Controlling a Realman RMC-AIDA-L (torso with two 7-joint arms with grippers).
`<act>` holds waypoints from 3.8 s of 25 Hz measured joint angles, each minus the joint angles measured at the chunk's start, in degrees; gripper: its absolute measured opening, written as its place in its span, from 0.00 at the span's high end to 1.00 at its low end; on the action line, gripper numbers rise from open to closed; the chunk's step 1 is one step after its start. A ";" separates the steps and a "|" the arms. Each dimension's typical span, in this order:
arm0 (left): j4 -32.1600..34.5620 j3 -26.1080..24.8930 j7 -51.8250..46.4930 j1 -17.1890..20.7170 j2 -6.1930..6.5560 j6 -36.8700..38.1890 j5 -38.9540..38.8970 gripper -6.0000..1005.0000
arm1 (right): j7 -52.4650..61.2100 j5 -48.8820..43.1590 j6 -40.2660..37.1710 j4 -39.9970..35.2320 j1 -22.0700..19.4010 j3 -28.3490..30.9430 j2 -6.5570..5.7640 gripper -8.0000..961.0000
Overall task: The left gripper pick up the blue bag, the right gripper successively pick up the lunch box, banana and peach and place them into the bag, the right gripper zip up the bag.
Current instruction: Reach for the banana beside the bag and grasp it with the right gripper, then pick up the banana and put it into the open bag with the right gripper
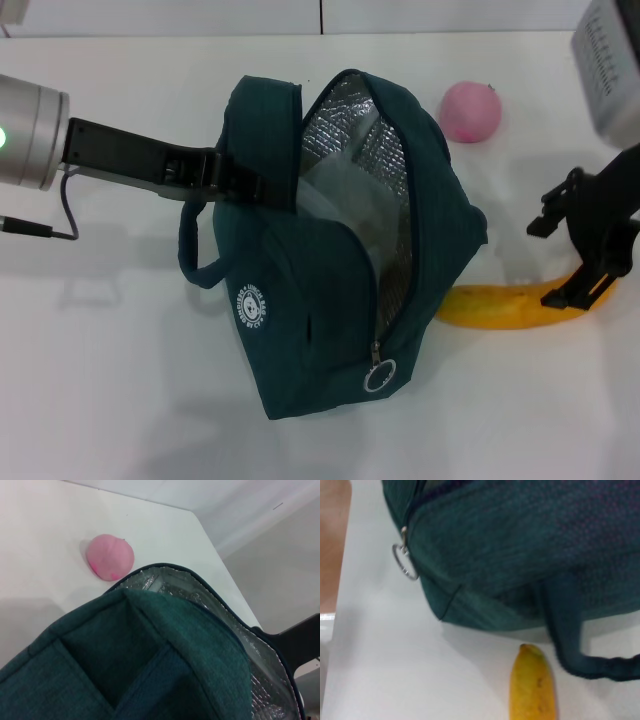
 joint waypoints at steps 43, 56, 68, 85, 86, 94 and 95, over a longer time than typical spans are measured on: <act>-1.35 0.12 0.79 0.66 -0.01 -0.04 -1.32 0.95 | 3.46 -0.16 10.98 9.29 1.28 -14.23 0.86 0.30; -1.38 -0.14 0.97 0.73 0.05 -0.04 -1.32 0.95 | 4.76 -0.53 11.20 8.28 1.74 -14.88 0.41 0.53; -1.41 -0.14 0.96 0.83 0.18 0.06 -1.30 0.95 | 7.32 -6.72 6.39 3.91 1.90 -0.18 -0.30 0.56; -0.98 -0.15 0.70 0.83 0.16 0.41 -2.64 0.94 | 9.79 25.38 2.28 -7.28 -0.66 20.56 -0.30 0.56; -1.04 -0.15 0.77 0.83 0.16 0.41 -2.66 0.94 | 10.03 28.23 2.43 -6.92 -0.90 20.73 -0.25 0.56; -1.30 0.00 0.87 0.62 0.05 0.25 -2.72 0.94 | 10.72 48.19 4.81 4.51 -2.16 20.86 0.12 0.56; -1.30 0.08 0.88 0.55 0.03 0.25 -2.72 0.94 | 10.22 51.07 4.95 7.23 -2.26 20.89 0.08 0.56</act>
